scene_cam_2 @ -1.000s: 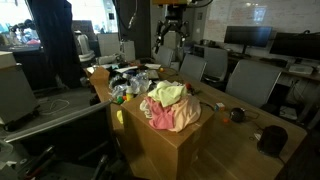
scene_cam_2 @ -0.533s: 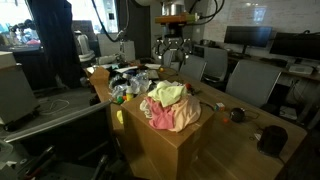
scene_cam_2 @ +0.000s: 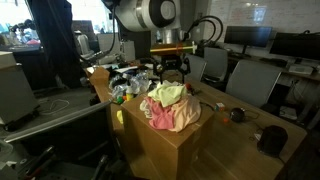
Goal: Put the peach shirt, the white towel, the pink shirt and the green towel on the top of the box respectively
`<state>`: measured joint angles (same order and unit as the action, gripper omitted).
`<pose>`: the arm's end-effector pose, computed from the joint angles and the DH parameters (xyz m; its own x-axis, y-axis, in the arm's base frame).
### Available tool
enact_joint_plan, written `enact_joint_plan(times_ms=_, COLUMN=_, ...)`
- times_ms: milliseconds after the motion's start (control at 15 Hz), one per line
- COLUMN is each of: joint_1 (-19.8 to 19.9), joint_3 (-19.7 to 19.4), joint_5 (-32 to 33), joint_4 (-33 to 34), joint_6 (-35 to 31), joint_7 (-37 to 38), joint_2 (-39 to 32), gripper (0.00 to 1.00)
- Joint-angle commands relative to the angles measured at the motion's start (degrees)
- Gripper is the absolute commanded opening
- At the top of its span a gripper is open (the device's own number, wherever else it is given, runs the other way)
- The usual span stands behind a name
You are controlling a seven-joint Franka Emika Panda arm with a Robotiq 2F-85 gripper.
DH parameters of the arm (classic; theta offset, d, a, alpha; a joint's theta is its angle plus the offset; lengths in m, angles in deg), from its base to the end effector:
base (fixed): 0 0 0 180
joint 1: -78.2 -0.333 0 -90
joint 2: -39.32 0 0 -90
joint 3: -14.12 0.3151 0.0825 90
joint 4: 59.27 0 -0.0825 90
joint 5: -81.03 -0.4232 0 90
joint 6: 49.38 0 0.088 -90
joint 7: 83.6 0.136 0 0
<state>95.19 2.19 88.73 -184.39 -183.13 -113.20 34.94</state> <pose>0.5082 -0.2866 0.3075 0.9947 0.1023 0.0015 0.1012 -0.9853 0.1379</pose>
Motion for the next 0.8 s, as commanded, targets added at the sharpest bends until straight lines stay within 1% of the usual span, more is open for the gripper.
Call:
enact_joint_plan(times_ms=0, joint_1=1.01, joint_3=-1.82, joint_5=-5.15, joint_4=-14.8, joint_6=-13.85, joint_7=-4.59, joint_2=7.36, gripper=1.0)
enact_joint_plan(times_ms=200, joint_1=1.58, joint_3=-4.48, joint_5=-8.76, joint_4=-25.51, joint_6=-22.12, joint_7=-10.56, joint_2=11.51, gripper=1.0)
enact_joint_plan(times_ms=333, joint_1=2.09, joint_3=-7.23, joint_5=-9.25, joint_4=-31.7, joint_6=-24.1, joint_7=-15.07, joint_2=15.05, gripper=1.0)
enact_joint_plan(times_ms=400, joint_1=2.14, joint_3=-8.66, joint_5=-9.17, joint_4=-33.27, joint_6=-24.81, joint_7=-17.14, joint_2=15.87, gripper=1.0)
enact_joint_plan(times_ms=467, joint_1=0.92, joint_3=-7.58, joint_5=-7.51, joint_4=-27.58, joint_6=-22.26, joint_7=-12.21, joint_2=10.23, gripper=1.0)
enact_joint_plan(times_ms=600, joint_1=1.26, joint_3=-9.45, joint_5=-7.43, joint_4=-31.21, joint_6=-23.26, joint_7=-14.65, joint_2=12.89, gripper=1.0)
enact_joint_plan(times_ms=733, joint_1=1.24, joint_3=-9.71, joint_5=-7.29, joint_4=-32.04, joint_6=-23.24, joint_7=-14.92, joint_2=14.26, gripper=1.0)
